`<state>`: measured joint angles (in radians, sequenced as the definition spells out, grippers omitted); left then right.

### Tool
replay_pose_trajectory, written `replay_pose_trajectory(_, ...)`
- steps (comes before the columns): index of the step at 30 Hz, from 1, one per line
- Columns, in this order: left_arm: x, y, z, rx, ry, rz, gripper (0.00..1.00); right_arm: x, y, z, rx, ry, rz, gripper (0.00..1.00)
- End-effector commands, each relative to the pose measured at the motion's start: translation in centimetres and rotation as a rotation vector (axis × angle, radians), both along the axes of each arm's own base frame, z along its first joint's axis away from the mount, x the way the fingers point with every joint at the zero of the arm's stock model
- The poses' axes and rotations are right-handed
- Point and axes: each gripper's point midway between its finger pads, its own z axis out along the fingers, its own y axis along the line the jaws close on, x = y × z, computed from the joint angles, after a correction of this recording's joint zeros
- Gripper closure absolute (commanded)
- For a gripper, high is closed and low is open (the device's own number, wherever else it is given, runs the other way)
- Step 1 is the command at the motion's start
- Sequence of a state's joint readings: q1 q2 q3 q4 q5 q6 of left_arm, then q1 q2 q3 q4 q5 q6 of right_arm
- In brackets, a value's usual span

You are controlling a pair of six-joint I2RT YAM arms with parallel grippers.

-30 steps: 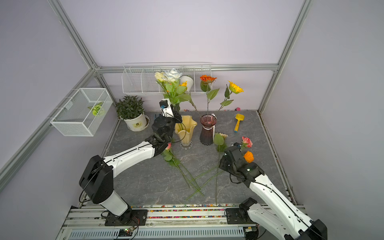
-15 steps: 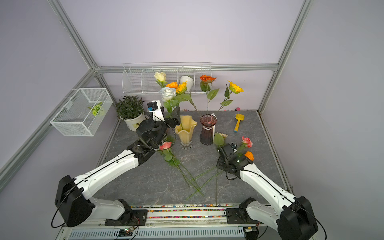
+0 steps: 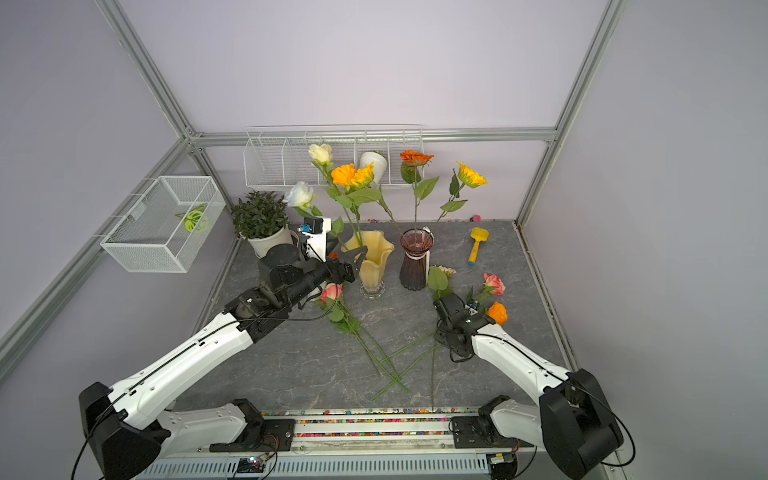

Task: Arrange the flowers in different vases according to their variety
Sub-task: Pick up the flower at the center of the board.

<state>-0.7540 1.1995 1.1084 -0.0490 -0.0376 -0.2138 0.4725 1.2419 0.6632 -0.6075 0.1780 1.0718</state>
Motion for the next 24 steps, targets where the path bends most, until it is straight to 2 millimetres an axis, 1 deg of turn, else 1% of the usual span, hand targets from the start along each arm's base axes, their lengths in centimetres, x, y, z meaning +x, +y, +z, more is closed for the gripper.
replay_pose_trajectory(1,-1.5,-0.2,-0.2,0.034,0.017,-0.065,0.04,0.6,0.4,-0.7,0.015,0.012,-0.032,0.54)
replay_pose_trajectory(6,-2.3,-0.1,-0.3,0.052,0.034,-0.093,0.03,0.3,-0.2,-1.8,-0.029,0.056,-0.048,0.55)
replay_pose_trajectory(10,-2.8,0.4,0.0,0.049,0.031,-0.091,0.03,0.3,-0.8,-2.4,-0.062,0.072,-0.069,0.57)
replay_pose_trajectory(12,-3.0,0.7,0.1,0.048,0.028,-0.087,0.03,0.5,-0.8,-2.8,-0.069,0.073,-0.07,0.58)
replay_pose_trajectory(18,-3.6,1.4,0.1,0.048,0.032,-0.081,0.03,1.3,-0.7,-3.5,-0.091,0.086,-0.073,0.65)
replay_pose_trajectory(20,-3.8,1.6,0.0,0.045,0.036,-0.083,0.03,1.5,-0.8,-3.7,-0.097,0.084,-0.075,0.73)
replay_pose_trajectory(22,-4.0,1.7,0.1,0.039,0.04,-0.083,0.03,1.5,-0.9,-3.8,-0.103,0.085,-0.079,0.88)
replay_pose_trajectory(24,-4.3,1.9,0.2,0.029,0.043,-0.085,0.03,1.5,-1.2,-3.7,-0.109,0.079,-0.083,0.97)
